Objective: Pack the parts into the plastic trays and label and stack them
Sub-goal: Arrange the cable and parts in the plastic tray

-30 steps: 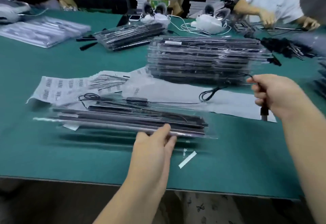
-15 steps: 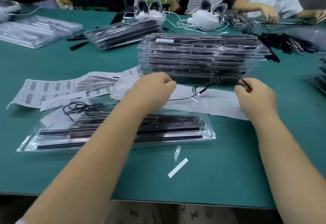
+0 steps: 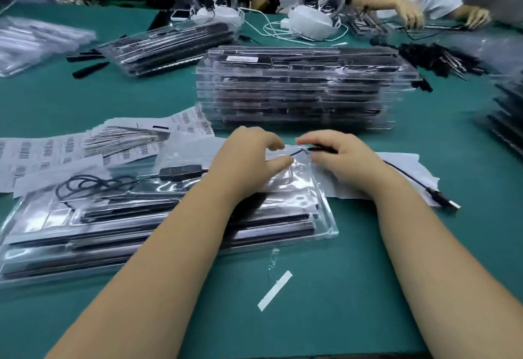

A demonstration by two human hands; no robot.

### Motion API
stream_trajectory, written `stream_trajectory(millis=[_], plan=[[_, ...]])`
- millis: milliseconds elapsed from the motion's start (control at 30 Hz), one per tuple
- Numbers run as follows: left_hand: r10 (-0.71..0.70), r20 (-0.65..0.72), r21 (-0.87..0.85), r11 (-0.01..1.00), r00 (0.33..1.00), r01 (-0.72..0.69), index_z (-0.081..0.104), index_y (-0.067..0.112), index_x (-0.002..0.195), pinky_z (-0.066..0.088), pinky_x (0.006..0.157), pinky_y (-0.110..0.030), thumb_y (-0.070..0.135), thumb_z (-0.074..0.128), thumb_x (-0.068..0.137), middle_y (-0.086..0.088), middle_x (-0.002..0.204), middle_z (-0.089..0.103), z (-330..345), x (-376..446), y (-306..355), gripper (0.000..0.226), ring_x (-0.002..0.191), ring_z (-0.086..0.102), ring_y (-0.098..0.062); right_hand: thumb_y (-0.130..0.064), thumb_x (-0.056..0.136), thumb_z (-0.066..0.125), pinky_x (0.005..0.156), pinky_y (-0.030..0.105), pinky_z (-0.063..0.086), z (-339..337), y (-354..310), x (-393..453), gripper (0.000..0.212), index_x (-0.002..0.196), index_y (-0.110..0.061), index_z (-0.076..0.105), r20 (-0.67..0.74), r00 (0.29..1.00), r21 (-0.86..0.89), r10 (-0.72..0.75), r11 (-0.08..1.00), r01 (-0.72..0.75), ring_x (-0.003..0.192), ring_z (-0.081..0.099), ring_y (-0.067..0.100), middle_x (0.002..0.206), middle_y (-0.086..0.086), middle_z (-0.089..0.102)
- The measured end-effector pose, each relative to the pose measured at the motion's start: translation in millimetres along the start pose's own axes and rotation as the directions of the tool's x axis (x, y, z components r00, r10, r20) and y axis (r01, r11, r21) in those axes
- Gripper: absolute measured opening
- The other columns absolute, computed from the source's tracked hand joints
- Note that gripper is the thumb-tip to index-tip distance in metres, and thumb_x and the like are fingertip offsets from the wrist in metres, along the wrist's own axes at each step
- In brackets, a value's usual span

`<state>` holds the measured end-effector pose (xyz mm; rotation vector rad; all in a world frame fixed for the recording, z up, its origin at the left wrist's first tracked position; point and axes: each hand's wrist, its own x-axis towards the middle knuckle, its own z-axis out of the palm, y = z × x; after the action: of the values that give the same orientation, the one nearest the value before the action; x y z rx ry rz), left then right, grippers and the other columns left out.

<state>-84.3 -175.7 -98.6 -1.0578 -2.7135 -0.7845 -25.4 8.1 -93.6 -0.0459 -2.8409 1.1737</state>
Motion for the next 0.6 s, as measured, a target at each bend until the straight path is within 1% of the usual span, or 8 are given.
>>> stream_trajectory(millis=[100, 167, 233, 333, 367, 433, 533, 600], plan=[[0.003, 0.014, -0.071, 0.997, 1.0, -0.002, 0.062, 0.023, 0.105, 0.037, 0.084, -0.024, 0.041, 0.061, 0.088, 0.013, 0.099, 0.049, 1, 0, -1, 0.024, 0.097, 0.047, -0.01, -0.016, 0.091, 0.058, 0.079, 0.005, 0.037, 3, 9, -1, 0.038, 0.103, -0.053, 0.06, 0.006, 1.0, 0.064, 0.002, 0.998, -0.003, 0.099, 0.052, -0.014, 0.113, -0.028, 0.057], [-0.022, 0.052, -0.056, 0.998, 0.998, 0.025, 0.059, 0.023, 0.102, 0.041, 0.087, -0.032, 0.042, 0.056, 0.091, 0.011, 0.101, 0.05, 2, 1, 0, 0.022, 0.099, 0.048, -0.012, -0.016, 0.092, 0.058, 0.082, 0.006, 0.038, 3, 11, 0, 0.037, 0.102, -0.052, 0.06, 0.012, 1.0, 0.13, 0.012, 0.991, -0.013, 0.101, 0.052, -0.015, 0.113, -0.028, 0.058], [-0.05, 0.056, 0.008, 0.999, 0.997, 0.05, 0.06, 0.023, 0.103, 0.041, 0.089, -0.037, 0.045, 0.051, 0.092, 0.006, 0.106, 0.055, 4, 3, 4, 0.027, 0.104, 0.047, -0.018, -0.014, 0.092, 0.057, 0.084, 0.008, 0.039, 5, 12, 2, 0.034, 0.101, -0.047, 0.061, 0.026, 0.999, 0.201, 0.033, 0.979, -0.037, 0.1, 0.055, -0.013, 0.11, -0.026, 0.061], [-0.003, 0.029, 0.168, 0.986, 1.0, -0.002, 0.059, 0.024, 0.12, 0.037, 0.095, -0.039, 0.04, 0.048, 0.094, 0.0, 0.12, 0.054, 13, 5, 13, 0.032, 0.111, 0.042, -0.023, -0.015, 0.092, 0.058, 0.082, 0.006, 0.041, 7, 12, 4, 0.03, 0.101, -0.043, 0.06, 0.008, 1.0, 0.179, 0.025, 0.984, -0.026, 0.093, 0.057, -0.013, 0.105, -0.023, 0.064], [0.015, 0.024, 0.171, 0.985, 1.0, -0.019, 0.059, 0.022, 0.121, 0.036, 0.096, -0.039, 0.036, 0.049, 0.094, -0.001, 0.121, 0.054, 15, 6, 15, 0.032, 0.111, 0.041, -0.024, -0.015, 0.092, 0.058, 0.081, 0.007, 0.043, 9, 12, 6, 0.028, 0.102, -0.041, 0.061, -0.018, 0.999, 0.173, 0.026, 0.985, -0.023, 0.089, 0.058, -0.012, 0.101, -0.022, 0.065], [0.007, 0.001, 0.09, 0.996, 1.0, -0.007, 0.062, 0.02, 0.113, 0.038, 0.094, -0.039, 0.031, 0.051, 0.094, -0.002, 0.113, 0.057, 15, 8, 17, 0.024, 0.107, 0.044, -0.024, -0.017, 0.092, 0.059, 0.082, 0.015, 0.047, 11, 11, 9, 0.021, 0.104, -0.033, 0.065, -0.07, 0.997, 0.194, 0.04, 0.981, -0.026, 0.084, 0.06, -0.005, 0.096, -0.016, 0.067], [0.012, -0.043, 0.02, 1.0, 0.999, -0.011, 0.064, 0.017, 0.104, 0.04, 0.088, -0.042, 0.028, 0.05, 0.096, 0.0, 0.101, 0.064, 14, 10, 17, 0.019, 0.1, 0.048, -0.023, -0.024, 0.091, 0.06, 0.084, 0.024, 0.05, 13, 10, 11, 0.015, 0.104, -0.029, 0.066, -0.088, 0.994, 0.215, 0.057, 0.976, -0.037, 0.088, 0.062, 0.004, 0.096, -0.01, 0.067], [0.036, -0.071, 0.0, 0.999, 0.997, -0.036, 0.064, 0.014, 0.103, 0.04, 0.086, -0.044, 0.025, 0.05, 0.097, -0.002, 0.096, 0.066, 14, 9, 17, 0.019, 0.098, 0.049, -0.025, -0.026, 0.091, 0.061, 0.086, 0.025, 0.049, 11, 12, 12, 0.015, 0.104, -0.031, 0.066, -0.071, 0.996, 0.235, 0.059, 0.971, -0.04, 0.089, 0.062, 0.004, 0.097, -0.01, 0.067]])
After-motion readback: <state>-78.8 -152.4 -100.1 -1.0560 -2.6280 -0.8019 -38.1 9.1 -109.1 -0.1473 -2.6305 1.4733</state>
